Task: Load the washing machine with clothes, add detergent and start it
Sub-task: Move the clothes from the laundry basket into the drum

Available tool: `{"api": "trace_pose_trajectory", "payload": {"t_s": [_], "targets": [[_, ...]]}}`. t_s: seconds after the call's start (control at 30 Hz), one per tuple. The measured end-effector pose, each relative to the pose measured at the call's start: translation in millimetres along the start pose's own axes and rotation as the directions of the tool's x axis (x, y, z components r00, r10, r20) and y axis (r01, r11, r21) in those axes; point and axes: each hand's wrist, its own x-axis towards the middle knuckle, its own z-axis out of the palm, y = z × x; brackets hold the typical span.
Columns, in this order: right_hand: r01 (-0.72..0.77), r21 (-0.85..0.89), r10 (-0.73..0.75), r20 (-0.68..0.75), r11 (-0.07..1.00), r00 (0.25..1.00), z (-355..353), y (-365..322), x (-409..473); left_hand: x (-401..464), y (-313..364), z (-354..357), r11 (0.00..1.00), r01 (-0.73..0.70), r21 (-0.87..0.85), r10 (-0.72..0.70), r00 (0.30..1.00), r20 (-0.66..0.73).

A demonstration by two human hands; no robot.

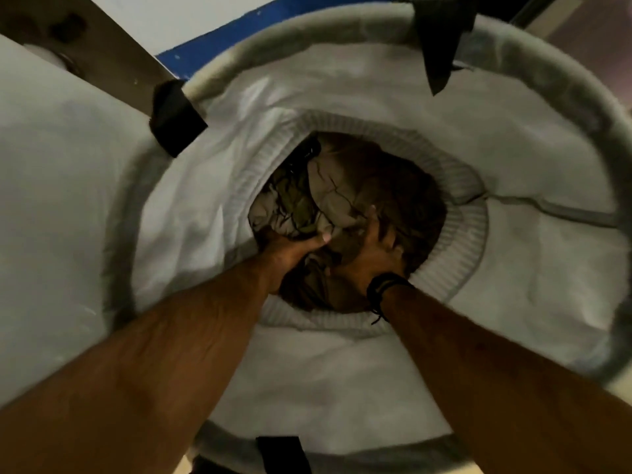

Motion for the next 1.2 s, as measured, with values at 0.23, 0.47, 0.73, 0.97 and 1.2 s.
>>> {"api": "trace_pose_trajectory", "payload": {"t_s": [0.23,0.47,0.73,0.97,1.2], "targets": [[0.092,-0.265,-0.109,-0.052,0.96,0.993,6,5,31,-22,2,-4,0.977,-0.211,-0.026,0.211,0.977,0.038],[0.074,-0.263,-0.073,0.015,0.962,0.997,-2,9,33,-12,13,15,0.997,-0.071,-0.017,0.072,0.987,0.145],[0.124,-0.26,-0.048,0.281,0.957,0.959,12,17,19,28,-10,24,0.994,-0.113,-0.01,0.109,0.973,-0.204],[0.067,-0.121,-0.046,0.163,0.99,0.986,-3,6,-14,-25,6,33,0.931,-0.29,0.222,0.343,0.904,-0.257],[0.088,-0.07,-0.073,0.187,0.994,0.98,-15,-10,-83,-125,19,8,0.954,-0.297,-0.039,0.287,0.943,-0.169]]}}
